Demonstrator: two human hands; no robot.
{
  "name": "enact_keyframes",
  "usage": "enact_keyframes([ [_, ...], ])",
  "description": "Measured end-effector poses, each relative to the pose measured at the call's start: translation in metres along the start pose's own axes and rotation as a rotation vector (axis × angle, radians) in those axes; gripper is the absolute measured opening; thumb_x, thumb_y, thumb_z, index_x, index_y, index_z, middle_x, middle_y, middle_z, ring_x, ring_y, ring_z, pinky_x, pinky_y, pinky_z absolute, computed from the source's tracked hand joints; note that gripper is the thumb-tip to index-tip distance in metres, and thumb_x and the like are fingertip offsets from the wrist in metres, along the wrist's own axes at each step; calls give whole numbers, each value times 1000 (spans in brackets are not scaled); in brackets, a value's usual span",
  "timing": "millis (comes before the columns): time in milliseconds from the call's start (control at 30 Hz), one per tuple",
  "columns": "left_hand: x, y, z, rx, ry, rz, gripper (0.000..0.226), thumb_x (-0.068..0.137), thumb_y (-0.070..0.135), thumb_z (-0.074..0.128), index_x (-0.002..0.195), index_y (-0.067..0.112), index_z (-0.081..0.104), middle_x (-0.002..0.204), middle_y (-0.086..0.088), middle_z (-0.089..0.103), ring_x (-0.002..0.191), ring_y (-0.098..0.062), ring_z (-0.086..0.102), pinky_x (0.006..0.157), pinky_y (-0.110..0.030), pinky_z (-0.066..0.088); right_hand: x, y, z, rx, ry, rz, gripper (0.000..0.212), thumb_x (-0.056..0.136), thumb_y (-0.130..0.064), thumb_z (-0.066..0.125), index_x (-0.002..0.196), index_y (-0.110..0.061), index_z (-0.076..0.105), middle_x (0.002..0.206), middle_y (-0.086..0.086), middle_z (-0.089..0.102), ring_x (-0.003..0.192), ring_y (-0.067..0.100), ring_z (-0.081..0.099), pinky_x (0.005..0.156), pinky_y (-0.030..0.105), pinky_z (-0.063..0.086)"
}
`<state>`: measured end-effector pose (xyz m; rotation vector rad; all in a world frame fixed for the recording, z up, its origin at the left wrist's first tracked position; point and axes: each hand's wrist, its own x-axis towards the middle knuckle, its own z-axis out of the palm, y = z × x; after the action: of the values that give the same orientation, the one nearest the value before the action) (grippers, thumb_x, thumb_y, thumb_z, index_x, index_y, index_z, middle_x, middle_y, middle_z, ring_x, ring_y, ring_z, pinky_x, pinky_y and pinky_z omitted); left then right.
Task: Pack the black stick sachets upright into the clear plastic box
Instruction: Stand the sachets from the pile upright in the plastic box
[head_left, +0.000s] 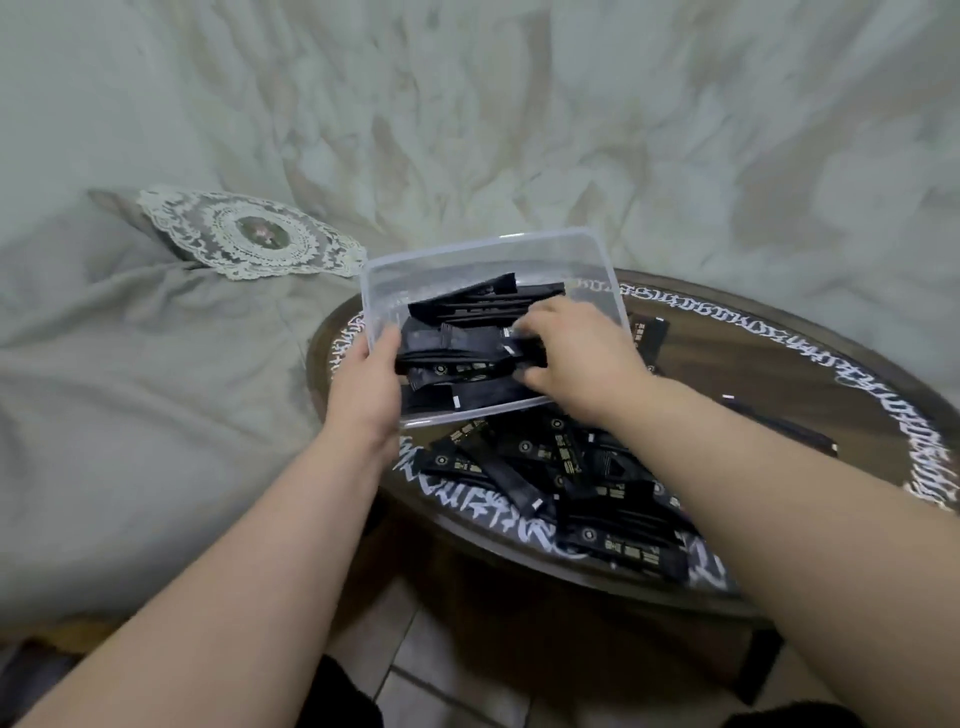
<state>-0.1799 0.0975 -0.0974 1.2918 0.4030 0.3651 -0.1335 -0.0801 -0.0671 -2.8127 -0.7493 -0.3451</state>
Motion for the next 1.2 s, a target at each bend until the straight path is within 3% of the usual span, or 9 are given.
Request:
enact_keyframes([
  [100,-7,-6,-7,-4,-19,2,20,88,42,59,103,32,68,106,-3,72,100,-27,68,91,-53,52,-12,-12,9,36,-52,19,47,86,-35,65,130,-23,56,133,3,50,121,28,45,98,33,40],
  [267,-10,-9,-10,48,-54,16,40,72,55,62,106,34,68,106,1,73,104,-27,67,94,-52,50,-29,-9,8,131,35,145,55,79,-35,72,128,-19,53,128,4,48,121,25,42,95,33,40],
  [400,-11,-9,-6,69,-36,71,24,86,47,57,103,34,68,107,6,71,104,-19,66,96,-47,50,-30,5,-4,-31,33,177,29,83,-27,65,110,-17,64,107,6,63,101,28,56,78,31,43],
  [533,-10,-15,-3,110,-52,121,12,95,40,52,97,41,64,105,14,69,104,-9,63,98,-39,48,-35,0,7,232,230,226,25,88,-27,65,109,-16,68,105,2,70,102,23,62,88,32,47],
  [733,-11,-23,2,181,-80,198,16,100,34,45,108,45,54,99,24,62,93,8,56,74,-18,43,-34,-9,11,421,216,144,23,92,-17,56,110,-17,69,99,-1,72,87,15,61,89,25,45],
  [900,-4,-25,4,115,-77,153,14,101,29,44,106,41,50,95,23,59,89,6,58,79,-20,46,-33,13,15,207,179,201,22,91,-19,56,110,-16,66,103,2,67,97,23,61,84,31,47],
  [1000,-4,-27,9,144,-86,120,16,101,29,44,111,38,52,97,18,64,93,1,63,77,-18,51,-32,20,17,286,217,187,43,87,-20,61,128,-20,52,122,0,56,100,19,59,88,30,44],
  [1100,-4,-31,15,165,-97,107,18,98,33,47,111,38,58,111,7,68,106,-14,64,97,-40,50,-33,13,14,381,186,0,59,83,-14,59,138,-28,43,137,-7,44,93,13,57,89,31,46],
  [1200,-6,-31,18,169,-92,113,22,93,41,49,112,38,59,113,3,68,105,-19,65,96,-48,50,-36,5,16,458,66,-79,51,81,-13,57,129,-31,54,137,-13,42,80,5,53,87,30,47],
])
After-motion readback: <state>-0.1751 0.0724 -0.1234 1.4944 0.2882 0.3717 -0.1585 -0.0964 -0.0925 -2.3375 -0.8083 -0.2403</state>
